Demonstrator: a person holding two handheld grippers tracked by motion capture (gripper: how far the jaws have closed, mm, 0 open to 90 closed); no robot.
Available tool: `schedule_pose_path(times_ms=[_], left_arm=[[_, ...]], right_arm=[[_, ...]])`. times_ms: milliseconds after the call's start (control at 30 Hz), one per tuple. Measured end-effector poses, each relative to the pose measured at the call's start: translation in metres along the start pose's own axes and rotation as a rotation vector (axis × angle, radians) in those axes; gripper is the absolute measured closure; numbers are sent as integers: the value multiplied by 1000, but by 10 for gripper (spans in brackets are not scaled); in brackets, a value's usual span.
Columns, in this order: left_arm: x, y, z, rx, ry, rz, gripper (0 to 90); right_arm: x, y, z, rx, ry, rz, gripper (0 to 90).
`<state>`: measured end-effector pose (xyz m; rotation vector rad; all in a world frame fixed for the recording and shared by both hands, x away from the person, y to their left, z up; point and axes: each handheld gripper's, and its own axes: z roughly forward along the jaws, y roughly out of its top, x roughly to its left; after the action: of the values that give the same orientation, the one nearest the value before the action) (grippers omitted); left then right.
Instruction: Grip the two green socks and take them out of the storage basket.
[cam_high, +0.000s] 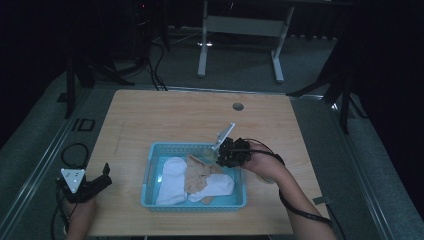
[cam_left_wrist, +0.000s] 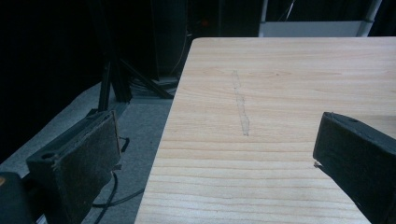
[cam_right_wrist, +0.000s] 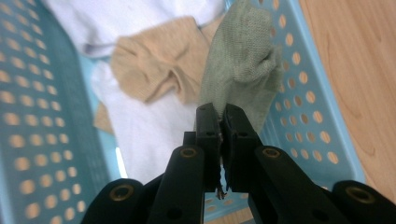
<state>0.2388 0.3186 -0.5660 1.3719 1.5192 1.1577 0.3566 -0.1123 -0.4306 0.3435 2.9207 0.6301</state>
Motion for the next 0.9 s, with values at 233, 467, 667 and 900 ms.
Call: schedule_pose_path(times_ms=[233,467,667,900], left_arm=[[0,0,0,0,4,0,4],[0,0,0,0,4,1,4],[0,0,0,0,5,0,4],[0,0,0,2,5,2,4]], right_arm=[[0,3,-26,-42,-24,-16,862],[-10,-2,-56,-68,-98,0,862],[-23,-14,-78,-93,-166,44,861],[-42,-37,-86,-97,-227,121,861]])
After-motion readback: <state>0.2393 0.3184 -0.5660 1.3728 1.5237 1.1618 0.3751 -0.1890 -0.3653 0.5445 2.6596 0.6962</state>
